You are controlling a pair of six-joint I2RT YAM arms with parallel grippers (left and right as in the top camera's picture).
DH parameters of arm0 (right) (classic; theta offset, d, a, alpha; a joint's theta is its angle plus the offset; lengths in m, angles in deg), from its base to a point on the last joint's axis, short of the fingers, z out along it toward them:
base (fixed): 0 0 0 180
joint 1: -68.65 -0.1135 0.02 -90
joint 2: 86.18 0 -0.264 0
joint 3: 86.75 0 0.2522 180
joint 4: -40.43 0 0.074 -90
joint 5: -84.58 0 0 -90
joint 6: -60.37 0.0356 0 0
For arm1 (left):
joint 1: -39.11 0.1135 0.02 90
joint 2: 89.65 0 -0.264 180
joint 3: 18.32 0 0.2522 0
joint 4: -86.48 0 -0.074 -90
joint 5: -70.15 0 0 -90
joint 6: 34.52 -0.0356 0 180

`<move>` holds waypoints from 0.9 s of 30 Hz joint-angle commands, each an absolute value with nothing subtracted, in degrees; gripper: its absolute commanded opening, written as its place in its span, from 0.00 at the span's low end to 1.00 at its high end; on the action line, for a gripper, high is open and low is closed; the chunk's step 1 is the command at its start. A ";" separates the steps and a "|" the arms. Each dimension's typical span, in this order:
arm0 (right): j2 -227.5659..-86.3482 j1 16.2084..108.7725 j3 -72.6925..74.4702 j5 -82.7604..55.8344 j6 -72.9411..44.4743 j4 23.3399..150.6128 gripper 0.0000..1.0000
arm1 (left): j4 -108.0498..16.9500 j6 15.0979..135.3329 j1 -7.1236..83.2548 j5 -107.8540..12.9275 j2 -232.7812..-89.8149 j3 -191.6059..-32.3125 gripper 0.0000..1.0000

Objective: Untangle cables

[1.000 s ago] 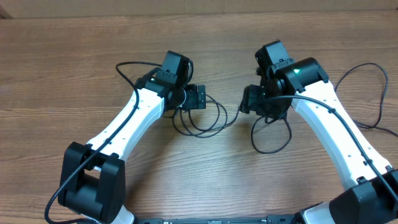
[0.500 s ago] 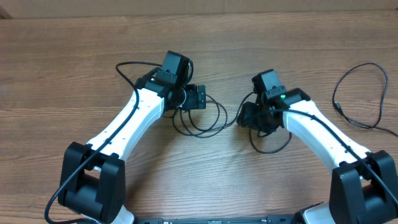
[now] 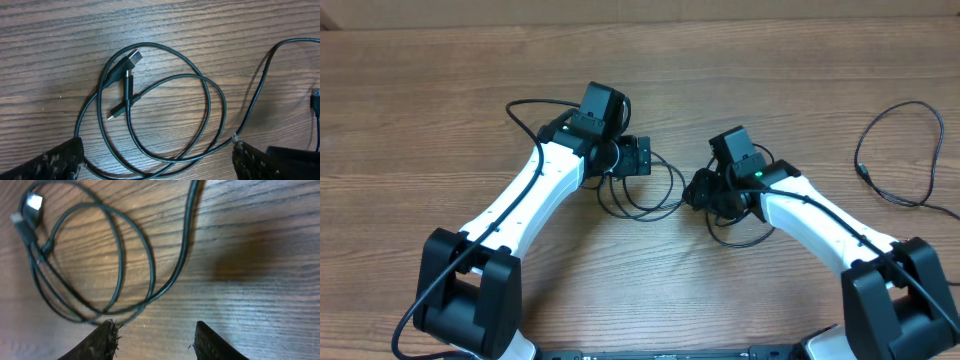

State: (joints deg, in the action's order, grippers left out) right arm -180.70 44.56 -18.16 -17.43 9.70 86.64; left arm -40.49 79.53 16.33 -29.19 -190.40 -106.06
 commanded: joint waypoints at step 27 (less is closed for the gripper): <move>-188.88 43.86 -18.55 -16.18 20.13 79.97 0.04 | -39.70 80.93 16.22 -29.10 -190.49 -106.17 0.94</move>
